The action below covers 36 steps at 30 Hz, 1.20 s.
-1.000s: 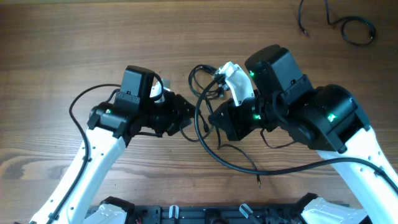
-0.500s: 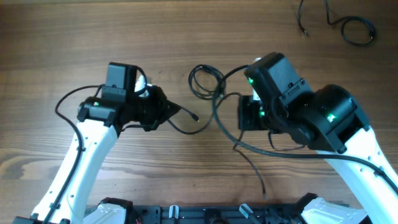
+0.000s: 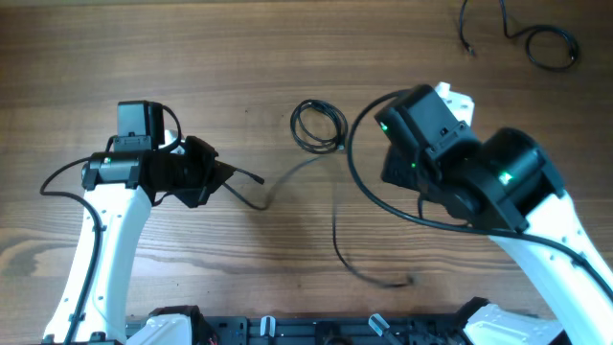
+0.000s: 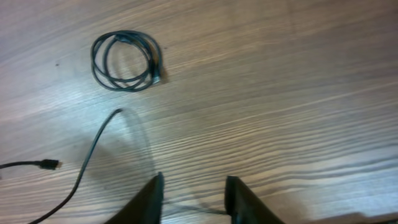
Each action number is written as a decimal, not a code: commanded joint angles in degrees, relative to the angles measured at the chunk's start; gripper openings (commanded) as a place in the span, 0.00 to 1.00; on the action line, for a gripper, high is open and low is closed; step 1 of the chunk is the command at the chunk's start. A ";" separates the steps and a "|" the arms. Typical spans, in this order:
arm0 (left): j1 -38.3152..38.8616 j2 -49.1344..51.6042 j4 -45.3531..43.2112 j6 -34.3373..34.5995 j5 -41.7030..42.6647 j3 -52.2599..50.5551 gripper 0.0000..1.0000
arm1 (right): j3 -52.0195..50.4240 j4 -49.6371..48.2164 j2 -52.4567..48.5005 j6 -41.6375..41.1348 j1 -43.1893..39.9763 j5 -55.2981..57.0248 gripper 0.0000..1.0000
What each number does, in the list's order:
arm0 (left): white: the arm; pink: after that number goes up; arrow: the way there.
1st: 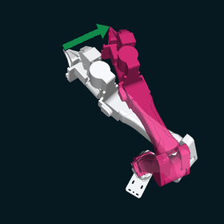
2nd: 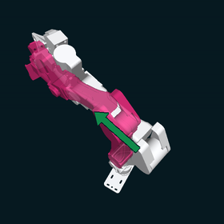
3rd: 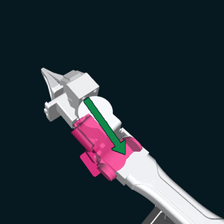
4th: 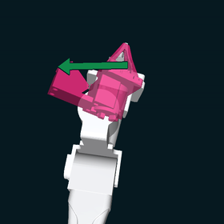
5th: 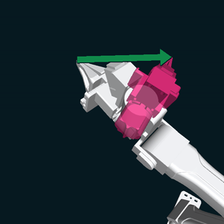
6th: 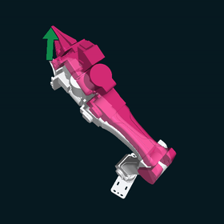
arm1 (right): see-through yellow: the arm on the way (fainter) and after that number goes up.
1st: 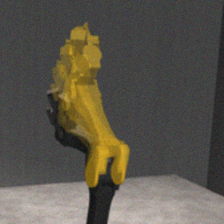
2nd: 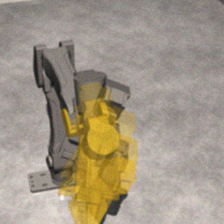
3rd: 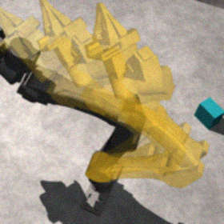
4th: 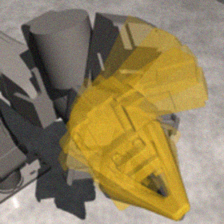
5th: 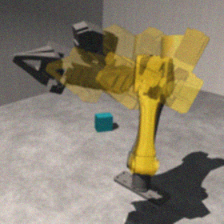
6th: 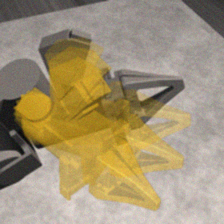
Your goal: Untangle cables
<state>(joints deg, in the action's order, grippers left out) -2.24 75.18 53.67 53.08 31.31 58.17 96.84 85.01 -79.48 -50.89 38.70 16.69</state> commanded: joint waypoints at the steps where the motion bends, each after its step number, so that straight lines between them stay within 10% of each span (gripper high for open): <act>1: -0.46 0.26 0.07 -0.13 -1.01 -0.15 0.04 | -0.22 -1.68 -3.28 5.77 -0.02 -4.55 0.46; 11: -1.51 0.26 0.20 1.42 -10.78 -0.15 0.04 | -0.22 -2.82 -16.33 20.87 -0.02 -19.37 0.74; 24: -9.51 0.26 4.48 1.16 -14.69 -0.15 0.04 | -1.84 6.58 -17.09 -1.75 -3.41 -8.76 1.00; 36: -9.51 0.26 4.72 1.16 -14.71 -0.15 0.04 | -38.51 -27.61 -11.15 4.22 -0.50 -30.47 0.99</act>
<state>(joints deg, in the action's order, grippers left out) -11.38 75.18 58.33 53.95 17.32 58.17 61.36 58.30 -91.00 -47.42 37.98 -11.51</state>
